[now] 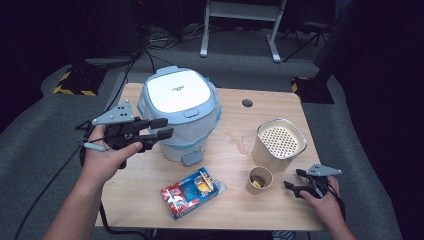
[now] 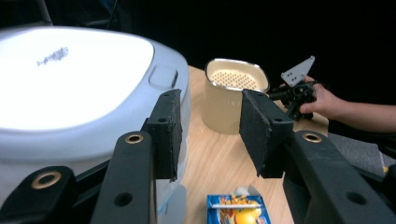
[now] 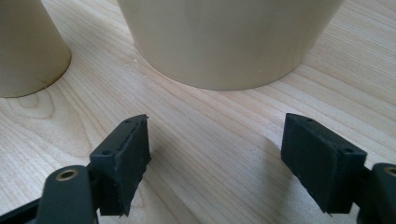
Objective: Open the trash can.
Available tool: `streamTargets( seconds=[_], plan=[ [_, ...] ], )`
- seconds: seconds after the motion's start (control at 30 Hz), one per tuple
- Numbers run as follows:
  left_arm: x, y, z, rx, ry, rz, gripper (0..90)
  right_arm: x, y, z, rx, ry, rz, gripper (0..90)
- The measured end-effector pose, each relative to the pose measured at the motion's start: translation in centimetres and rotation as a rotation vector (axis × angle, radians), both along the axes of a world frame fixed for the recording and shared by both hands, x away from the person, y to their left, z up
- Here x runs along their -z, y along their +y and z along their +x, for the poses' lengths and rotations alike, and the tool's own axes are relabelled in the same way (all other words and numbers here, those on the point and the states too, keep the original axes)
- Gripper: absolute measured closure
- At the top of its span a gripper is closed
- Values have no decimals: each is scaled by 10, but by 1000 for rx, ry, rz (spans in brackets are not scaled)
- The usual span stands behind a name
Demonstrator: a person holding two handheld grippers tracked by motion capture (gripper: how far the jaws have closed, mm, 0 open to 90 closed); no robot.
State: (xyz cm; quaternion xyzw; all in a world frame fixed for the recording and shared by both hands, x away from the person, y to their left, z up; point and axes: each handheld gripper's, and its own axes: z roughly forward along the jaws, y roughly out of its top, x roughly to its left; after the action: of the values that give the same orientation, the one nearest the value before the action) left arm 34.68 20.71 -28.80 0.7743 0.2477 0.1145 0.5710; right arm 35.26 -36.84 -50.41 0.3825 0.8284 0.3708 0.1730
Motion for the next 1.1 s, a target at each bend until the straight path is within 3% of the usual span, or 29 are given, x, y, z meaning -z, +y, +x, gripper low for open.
streamTargets(
  seconds=[0.23, 0.4, 0.87, 1.0, 1.1],
  plan=[
    [-18, -9, 10, 4, -25, 4, 620, 0, 0, 0, 0, 0, 0, 237],
    [-20, -18, 20, -28, -48, -3, 628, 0, 0, 0, 0, 0, 0, 237],
    [-16, -42, 50, -18, -14, 4, 780, 0, 0, 0, -1, 1, 1, 235],
    [-13, -50, 55, -35, -6, 38, 852, 0, 0, 1, -11, 1, 1, 236],
    [-10, -56, 58, -42, 3, 92, 900, 0, -1, 1, -11, 1, 1, 235]
  ],
)
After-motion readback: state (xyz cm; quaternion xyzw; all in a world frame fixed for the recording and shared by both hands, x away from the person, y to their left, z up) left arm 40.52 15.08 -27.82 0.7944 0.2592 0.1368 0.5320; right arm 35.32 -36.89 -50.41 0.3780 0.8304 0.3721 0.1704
